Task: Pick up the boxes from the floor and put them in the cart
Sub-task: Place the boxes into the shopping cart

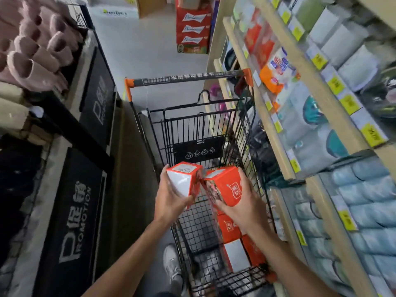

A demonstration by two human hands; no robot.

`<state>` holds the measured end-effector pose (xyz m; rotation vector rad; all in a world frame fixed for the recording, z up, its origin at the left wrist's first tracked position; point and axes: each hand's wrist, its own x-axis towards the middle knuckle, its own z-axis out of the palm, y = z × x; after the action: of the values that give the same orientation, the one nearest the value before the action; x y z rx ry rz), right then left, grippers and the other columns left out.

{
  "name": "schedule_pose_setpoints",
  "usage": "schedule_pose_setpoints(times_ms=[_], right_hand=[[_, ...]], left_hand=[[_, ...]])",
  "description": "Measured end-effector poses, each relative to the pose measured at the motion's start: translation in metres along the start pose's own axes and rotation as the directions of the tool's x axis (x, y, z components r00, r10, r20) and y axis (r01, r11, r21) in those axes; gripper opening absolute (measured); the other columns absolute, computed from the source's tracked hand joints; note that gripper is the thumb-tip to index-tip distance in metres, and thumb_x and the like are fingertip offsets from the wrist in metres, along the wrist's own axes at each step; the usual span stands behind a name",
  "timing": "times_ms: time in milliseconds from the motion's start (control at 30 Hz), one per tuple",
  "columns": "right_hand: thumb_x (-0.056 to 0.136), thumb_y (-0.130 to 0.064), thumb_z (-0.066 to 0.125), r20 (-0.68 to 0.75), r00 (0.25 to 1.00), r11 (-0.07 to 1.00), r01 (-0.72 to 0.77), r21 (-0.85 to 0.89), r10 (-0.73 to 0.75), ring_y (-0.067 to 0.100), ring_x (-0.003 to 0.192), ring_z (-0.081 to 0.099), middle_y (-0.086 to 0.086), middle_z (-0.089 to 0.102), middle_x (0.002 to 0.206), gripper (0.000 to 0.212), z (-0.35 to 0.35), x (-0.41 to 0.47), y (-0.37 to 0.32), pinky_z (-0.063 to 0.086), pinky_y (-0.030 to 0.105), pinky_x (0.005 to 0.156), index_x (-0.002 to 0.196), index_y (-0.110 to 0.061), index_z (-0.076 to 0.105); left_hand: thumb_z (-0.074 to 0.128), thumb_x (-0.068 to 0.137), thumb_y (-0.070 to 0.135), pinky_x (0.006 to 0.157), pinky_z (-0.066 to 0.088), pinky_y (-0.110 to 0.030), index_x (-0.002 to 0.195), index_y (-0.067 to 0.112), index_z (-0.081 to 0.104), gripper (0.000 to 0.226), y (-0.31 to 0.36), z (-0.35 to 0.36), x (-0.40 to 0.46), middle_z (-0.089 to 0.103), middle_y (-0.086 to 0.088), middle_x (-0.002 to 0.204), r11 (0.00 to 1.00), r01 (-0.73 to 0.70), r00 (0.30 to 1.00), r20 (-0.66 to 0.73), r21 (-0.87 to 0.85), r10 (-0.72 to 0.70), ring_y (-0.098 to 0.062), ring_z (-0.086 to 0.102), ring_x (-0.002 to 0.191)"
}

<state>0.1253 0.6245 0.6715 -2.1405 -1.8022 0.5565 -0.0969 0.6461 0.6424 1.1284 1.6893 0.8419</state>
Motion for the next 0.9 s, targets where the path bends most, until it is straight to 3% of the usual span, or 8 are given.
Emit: schedule_pose_setpoints(times_ms=[100,267,433,633,767,900], right_hand=[[0.07,-0.065,0.081,0.01,0.999,0.999,-0.034,0.017,0.033,0.027,0.113,0.065,0.005,0.052,0.147,0.118,0.029,0.039,0.001,0.055,0.039,0.086,0.159,-0.033,0.011],[0.069,-0.067,0.08,0.059,0.992,0.99,-0.112,0.085,0.108,0.027,0.107,0.065,0.005,0.058,0.138,0.119,0.089,0.095,0.016,0.054,0.033,0.082,0.159,-0.036,0.007],[0.069,-0.061,0.083,0.099,0.985,0.975,-0.155,0.157,0.14,0.028,0.115,0.063,0.008,0.053,0.144,0.12,0.157,0.132,0.041,0.058,0.043,0.088,0.159,-0.034,0.008],[0.067,-0.06,0.086,0.134,0.982,0.97,-0.155,0.187,0.132,0.025,0.124,0.058,0.007,0.052,0.145,0.122,0.22,0.154,0.067,0.055,0.044,0.096,0.159,-0.031,0.011],[0.066,-0.066,0.084,0.123,0.976,0.959,-0.203,0.196,0.181,0.025,0.118,0.061,0.005,0.054,0.142,0.123,0.254,0.162,0.079,0.058,0.045,0.089,0.157,-0.039,0.006],[0.07,-0.041,0.091,0.088,0.975,0.961,-0.215,0.176,0.202,0.028,0.12,0.06,0.006,0.056,0.143,0.122,0.284,0.167,0.079,0.056,0.046,0.092,0.158,-0.039,0.007]], left_hand=[[0.095,0.054,0.038,0.099,0.054,-0.045,0.151,0.044,0.013,0.127,-0.012,0.017,0.04,0.052,0.007,0.142,1.0,0.025,0.999,-0.048,0.01,-0.025,-0.013,0.054,0.125],[0.095,0.054,0.042,0.103,0.05,-0.051,0.151,0.043,0.009,0.13,-0.046,0.05,0.091,0.047,0.008,0.145,0.993,0.096,0.988,-0.124,0.062,-0.088,-0.015,0.05,0.131],[0.094,0.053,0.05,0.091,0.058,-0.05,0.152,0.042,0.009,0.131,-0.086,0.08,0.116,0.051,0.006,0.141,0.973,0.162,0.968,-0.22,0.164,-0.124,-0.018,0.059,0.121],[0.097,0.053,0.037,0.096,0.055,-0.051,0.153,0.041,0.006,0.135,-0.122,0.104,0.124,0.048,-0.004,0.147,0.96,0.209,0.957,-0.241,0.185,-0.162,-0.024,0.054,0.128],[0.097,0.053,0.039,0.085,0.06,-0.05,0.15,0.047,0.004,0.134,-0.134,0.115,0.125,0.051,-0.005,0.146,0.958,0.236,0.949,-0.249,0.163,-0.192,-0.024,0.061,0.12],[0.097,0.053,0.042,0.082,0.062,-0.045,0.15,0.049,0.006,0.133,-0.141,0.122,0.123,0.052,-0.003,0.144,0.963,0.25,0.939,-0.268,0.102,-0.215,-0.022,0.062,0.116]])
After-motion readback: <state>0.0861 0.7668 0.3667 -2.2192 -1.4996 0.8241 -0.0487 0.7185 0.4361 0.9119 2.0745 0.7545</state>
